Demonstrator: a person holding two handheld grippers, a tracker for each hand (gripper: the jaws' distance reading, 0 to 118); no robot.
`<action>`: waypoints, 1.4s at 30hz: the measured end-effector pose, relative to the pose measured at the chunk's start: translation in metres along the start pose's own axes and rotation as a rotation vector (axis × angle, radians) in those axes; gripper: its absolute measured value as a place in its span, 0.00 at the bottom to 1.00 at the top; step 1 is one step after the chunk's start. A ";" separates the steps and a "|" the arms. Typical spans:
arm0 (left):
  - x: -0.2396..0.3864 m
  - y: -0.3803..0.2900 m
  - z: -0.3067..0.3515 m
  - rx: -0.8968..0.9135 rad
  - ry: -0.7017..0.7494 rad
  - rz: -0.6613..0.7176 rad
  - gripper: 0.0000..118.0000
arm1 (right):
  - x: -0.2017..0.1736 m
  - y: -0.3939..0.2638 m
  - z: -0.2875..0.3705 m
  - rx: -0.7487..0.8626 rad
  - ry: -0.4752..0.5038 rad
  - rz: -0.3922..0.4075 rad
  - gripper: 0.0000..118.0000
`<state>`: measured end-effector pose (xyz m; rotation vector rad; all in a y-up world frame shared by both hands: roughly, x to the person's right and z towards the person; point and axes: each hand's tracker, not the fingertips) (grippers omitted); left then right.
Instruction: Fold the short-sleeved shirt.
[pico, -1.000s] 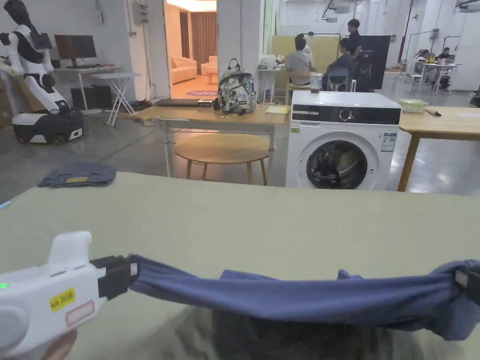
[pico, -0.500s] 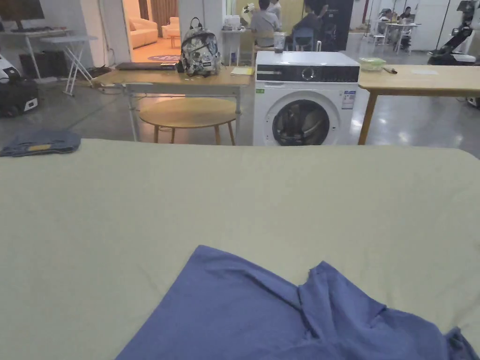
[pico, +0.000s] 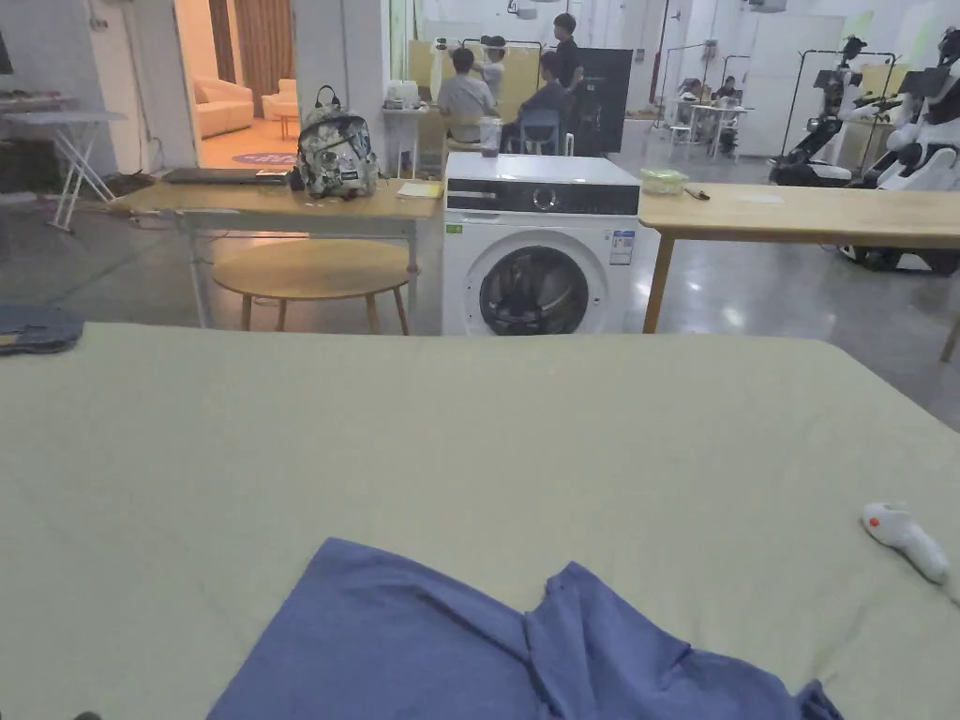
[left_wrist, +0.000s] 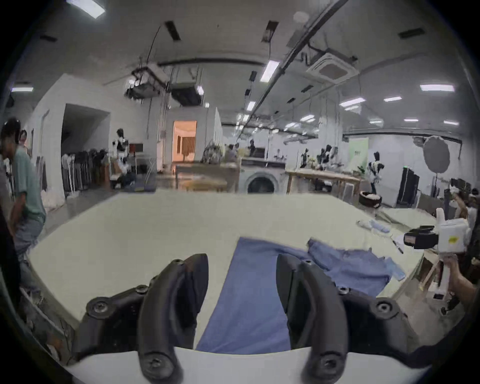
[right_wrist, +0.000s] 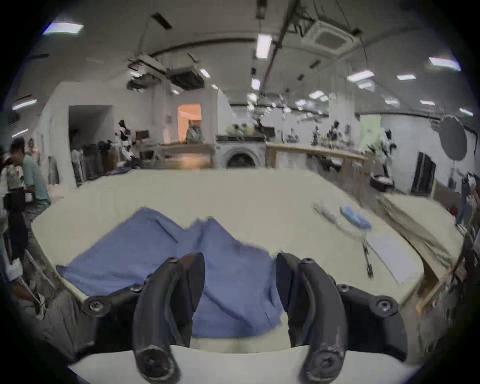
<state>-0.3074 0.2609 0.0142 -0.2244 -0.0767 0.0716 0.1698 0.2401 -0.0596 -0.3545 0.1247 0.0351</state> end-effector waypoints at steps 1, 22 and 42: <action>0.004 0.009 -0.001 0.021 -0.019 0.015 0.35 | -0.008 0.011 -0.002 0.021 0.029 0.014 0.44; -0.061 -0.079 -0.021 -0.350 0.057 0.176 0.48 | -0.043 0.005 -0.012 0.010 0.136 0.027 0.00; -0.056 -0.154 -0.071 -0.603 0.136 0.228 0.01 | 0.022 0.039 -0.105 -0.285 0.149 0.116 0.66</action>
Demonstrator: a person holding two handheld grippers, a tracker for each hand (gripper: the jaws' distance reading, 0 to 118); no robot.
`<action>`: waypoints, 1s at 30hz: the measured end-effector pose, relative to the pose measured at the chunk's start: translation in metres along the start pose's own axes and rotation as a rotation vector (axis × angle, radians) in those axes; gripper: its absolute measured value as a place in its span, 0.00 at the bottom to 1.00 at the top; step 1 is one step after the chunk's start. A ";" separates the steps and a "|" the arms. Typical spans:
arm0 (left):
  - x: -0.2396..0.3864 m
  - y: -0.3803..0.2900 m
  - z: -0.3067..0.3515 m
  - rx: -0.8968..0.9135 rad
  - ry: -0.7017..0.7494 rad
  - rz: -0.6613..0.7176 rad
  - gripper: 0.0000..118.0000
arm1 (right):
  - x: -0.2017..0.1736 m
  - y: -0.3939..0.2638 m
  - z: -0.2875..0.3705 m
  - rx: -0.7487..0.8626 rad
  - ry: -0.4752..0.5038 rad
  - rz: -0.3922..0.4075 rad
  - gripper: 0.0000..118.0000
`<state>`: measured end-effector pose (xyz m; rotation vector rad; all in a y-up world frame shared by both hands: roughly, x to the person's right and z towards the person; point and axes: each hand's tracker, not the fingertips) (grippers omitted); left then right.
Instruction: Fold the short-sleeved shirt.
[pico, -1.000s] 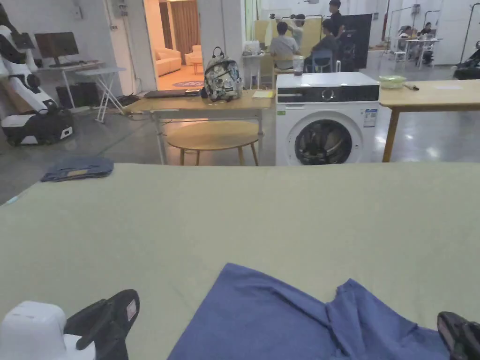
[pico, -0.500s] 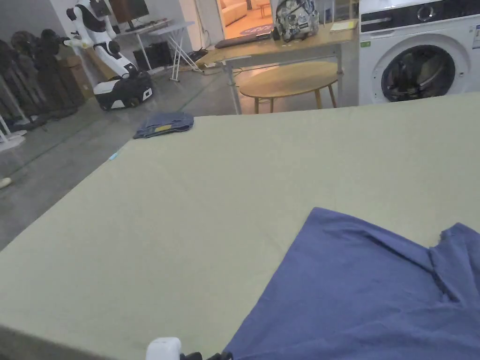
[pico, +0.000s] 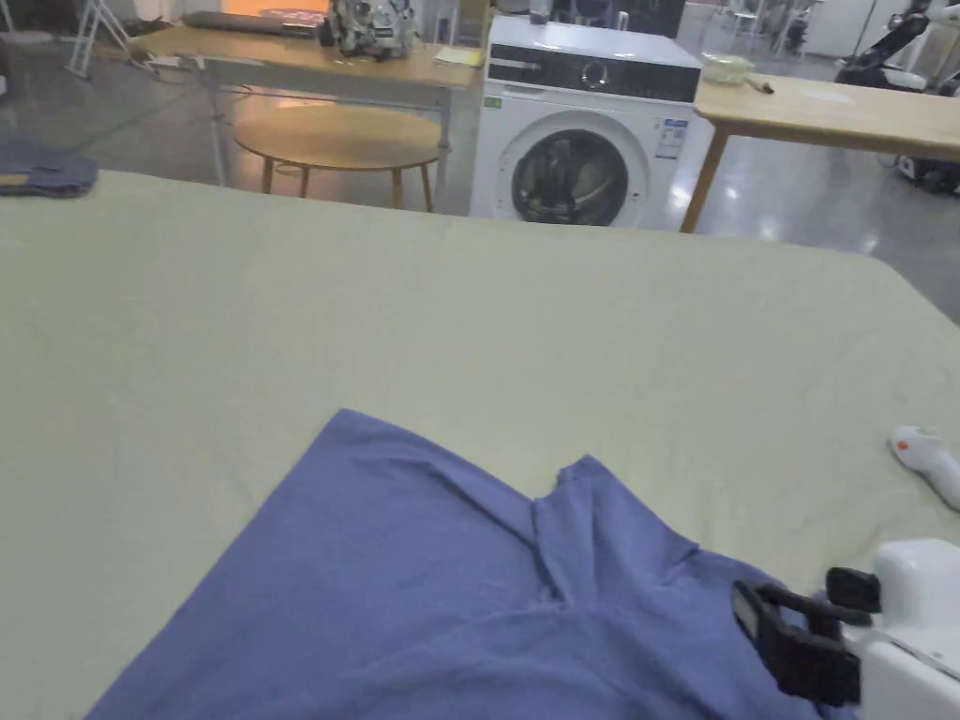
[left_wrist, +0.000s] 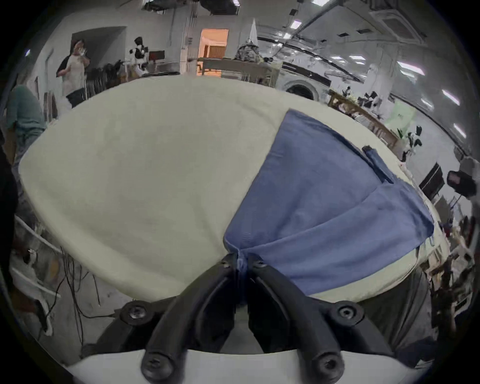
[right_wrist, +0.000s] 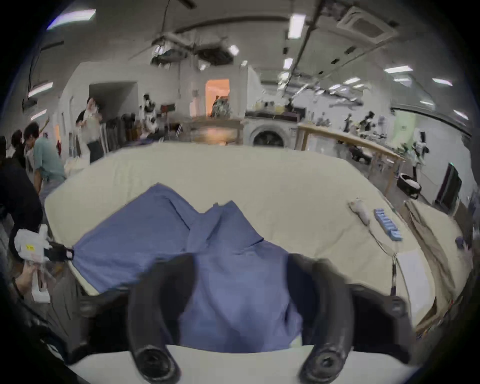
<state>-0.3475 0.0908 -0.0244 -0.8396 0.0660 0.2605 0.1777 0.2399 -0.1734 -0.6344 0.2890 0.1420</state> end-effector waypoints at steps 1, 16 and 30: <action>0.004 -0.001 0.004 0.002 0.001 -0.003 0.01 | 0.009 0.012 -0.020 -0.028 0.000 0.014 0.65; 0.003 0.000 0.004 -0.001 0.017 0.015 0.01 | 0.052 0.045 -0.235 -0.604 0.048 0.072 0.30; 0.027 0.093 0.107 0.437 -0.181 -0.005 0.01 | 0.056 0.126 -0.024 -0.069 0.040 0.033 0.00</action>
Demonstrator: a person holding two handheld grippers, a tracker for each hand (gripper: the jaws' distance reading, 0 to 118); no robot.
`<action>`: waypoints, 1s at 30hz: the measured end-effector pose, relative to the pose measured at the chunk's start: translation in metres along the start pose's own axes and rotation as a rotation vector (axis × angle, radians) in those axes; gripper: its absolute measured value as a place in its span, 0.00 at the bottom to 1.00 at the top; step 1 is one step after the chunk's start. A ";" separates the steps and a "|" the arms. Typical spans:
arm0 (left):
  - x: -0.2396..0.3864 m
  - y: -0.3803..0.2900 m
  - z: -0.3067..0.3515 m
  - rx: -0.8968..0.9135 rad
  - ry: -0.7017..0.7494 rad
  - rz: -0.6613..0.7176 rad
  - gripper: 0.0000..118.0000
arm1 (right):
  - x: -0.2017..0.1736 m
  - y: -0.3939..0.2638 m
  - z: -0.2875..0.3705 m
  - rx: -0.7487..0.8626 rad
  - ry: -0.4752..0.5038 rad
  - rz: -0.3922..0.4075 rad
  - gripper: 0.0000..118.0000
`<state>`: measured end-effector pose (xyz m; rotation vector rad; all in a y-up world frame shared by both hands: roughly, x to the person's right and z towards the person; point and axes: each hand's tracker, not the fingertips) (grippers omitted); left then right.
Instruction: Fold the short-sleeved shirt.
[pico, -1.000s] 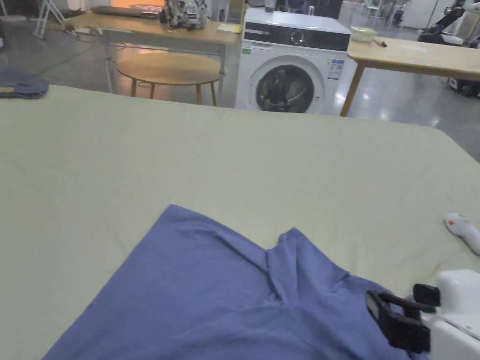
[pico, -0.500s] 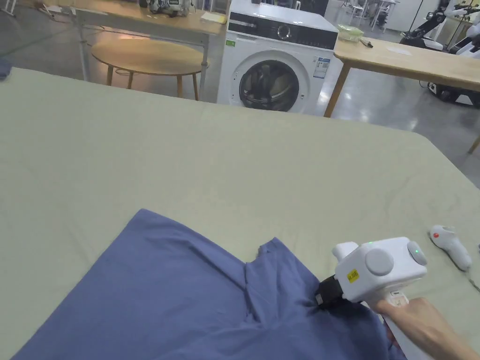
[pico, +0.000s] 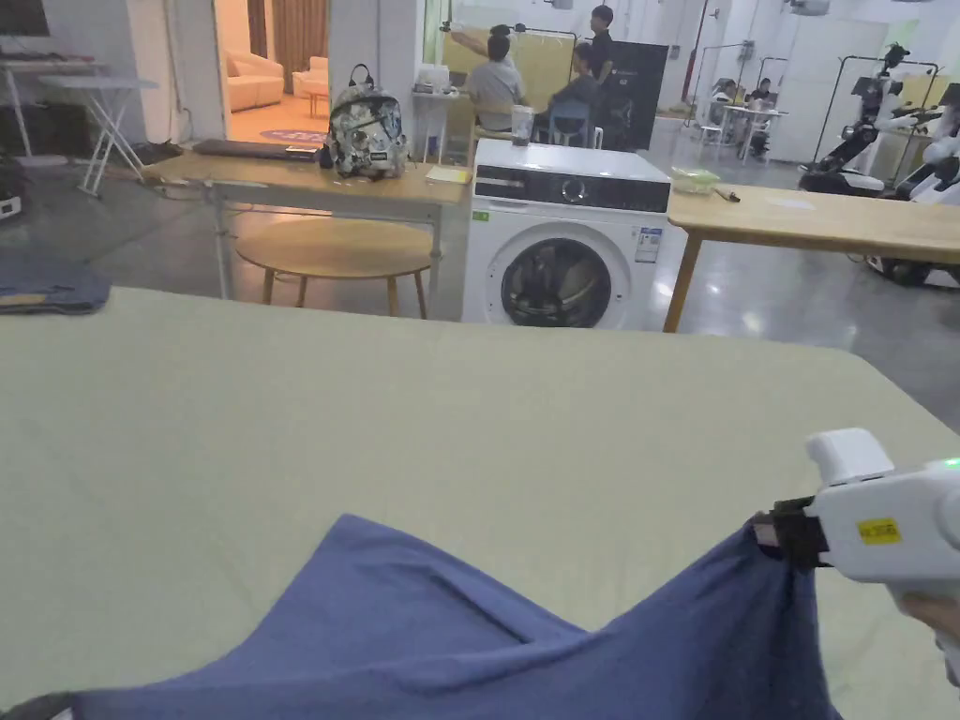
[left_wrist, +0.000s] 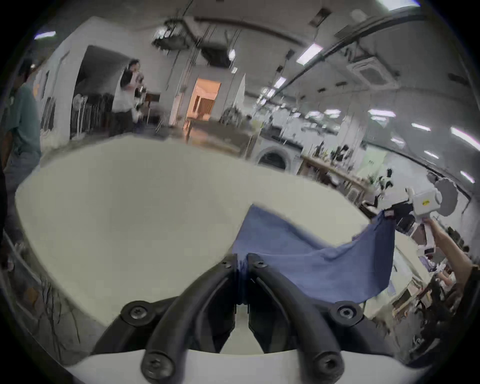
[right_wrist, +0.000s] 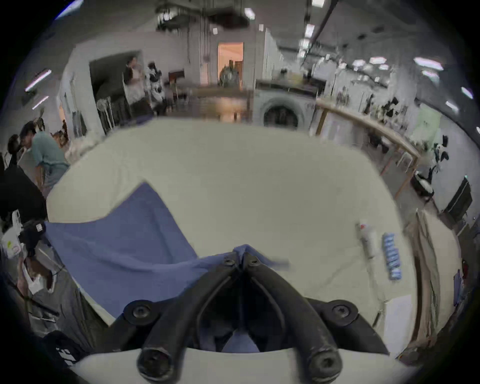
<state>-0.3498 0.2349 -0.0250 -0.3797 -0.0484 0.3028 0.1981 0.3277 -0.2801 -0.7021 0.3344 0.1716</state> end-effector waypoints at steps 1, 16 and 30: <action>0.005 0.016 -0.001 0.010 -0.022 -0.011 0.01 | 0.002 0.005 0.020 0.056 -0.013 0.003 0.00; 0.043 0.318 -0.121 0.278 -0.043 -0.199 0.01 | 0.038 0.161 0.129 0.508 -0.241 -0.153 0.00; 0.044 0.446 -0.159 0.366 0.051 -0.160 0.01 | 0.054 0.348 0.089 0.639 -0.256 -0.181 0.00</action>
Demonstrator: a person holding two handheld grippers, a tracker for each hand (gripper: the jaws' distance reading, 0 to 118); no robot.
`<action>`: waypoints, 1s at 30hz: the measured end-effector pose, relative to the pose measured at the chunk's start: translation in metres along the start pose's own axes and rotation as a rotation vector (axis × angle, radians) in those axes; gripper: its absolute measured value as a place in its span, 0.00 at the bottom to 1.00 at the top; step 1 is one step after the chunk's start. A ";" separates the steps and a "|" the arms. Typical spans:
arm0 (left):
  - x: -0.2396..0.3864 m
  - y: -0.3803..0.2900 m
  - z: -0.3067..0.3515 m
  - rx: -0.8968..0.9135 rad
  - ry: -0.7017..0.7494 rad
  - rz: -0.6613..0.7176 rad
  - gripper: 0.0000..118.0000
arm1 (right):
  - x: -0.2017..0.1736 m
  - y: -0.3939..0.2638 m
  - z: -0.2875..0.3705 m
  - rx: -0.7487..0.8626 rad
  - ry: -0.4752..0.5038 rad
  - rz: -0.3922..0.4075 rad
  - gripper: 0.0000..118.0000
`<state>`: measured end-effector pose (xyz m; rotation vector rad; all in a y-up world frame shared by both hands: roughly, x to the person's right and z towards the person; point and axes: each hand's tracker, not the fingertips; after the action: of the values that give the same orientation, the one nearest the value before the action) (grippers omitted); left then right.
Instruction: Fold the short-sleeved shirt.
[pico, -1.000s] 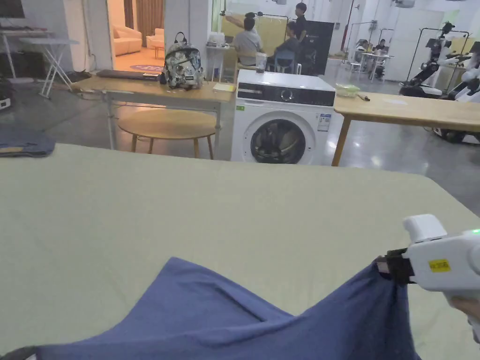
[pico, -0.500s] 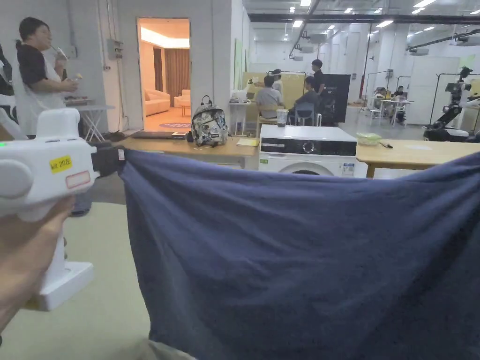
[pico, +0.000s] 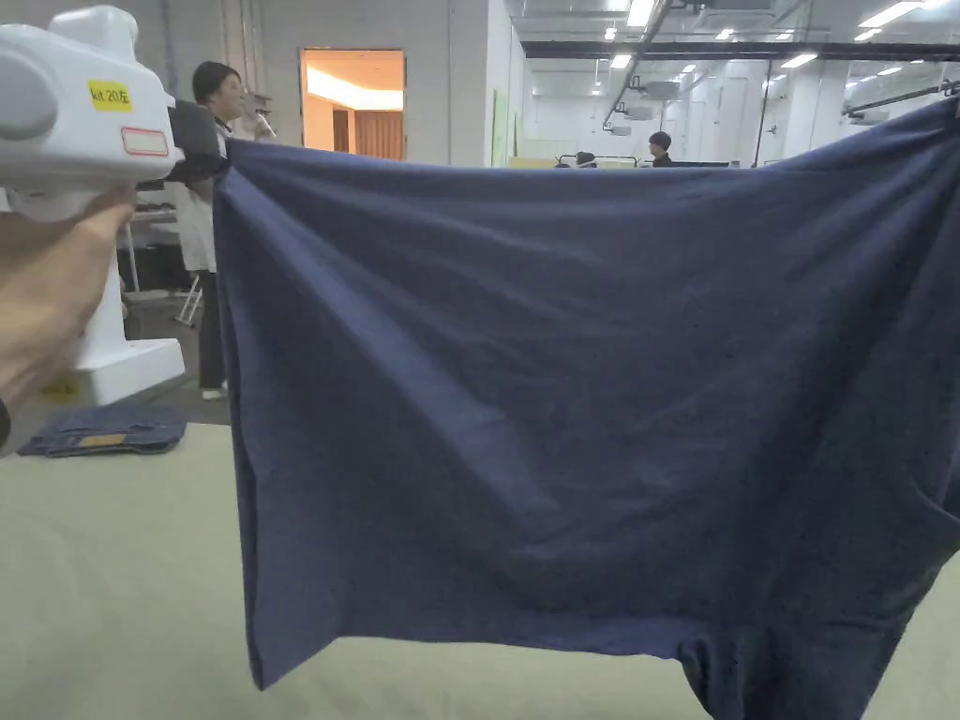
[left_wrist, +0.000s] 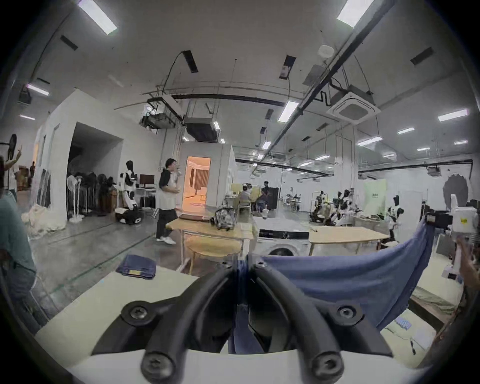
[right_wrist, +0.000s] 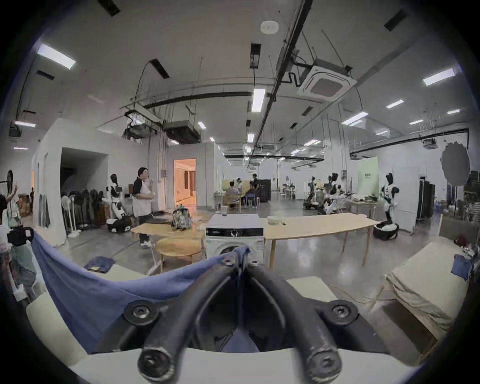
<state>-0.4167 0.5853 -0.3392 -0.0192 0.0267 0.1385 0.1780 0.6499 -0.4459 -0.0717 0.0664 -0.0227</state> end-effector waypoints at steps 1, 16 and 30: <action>0.013 0.000 0.004 0.006 0.016 -0.029 0.01 | -0.002 0.006 -0.007 0.003 -0.002 0.012 0.00; 0.007 -0.084 -0.038 -0.104 0.019 -0.072 0.00 | -0.022 -0.062 -0.049 -0.067 0.022 0.053 0.00; -0.025 -0.278 0.143 -0.291 -0.080 0.063 0.00 | 0.020 -0.278 0.125 -0.220 0.104 0.005 0.00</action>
<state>-0.3990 0.3092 -0.1904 -0.3037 -0.0735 0.2052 0.2010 0.3807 -0.3029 -0.2899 0.1729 -0.0136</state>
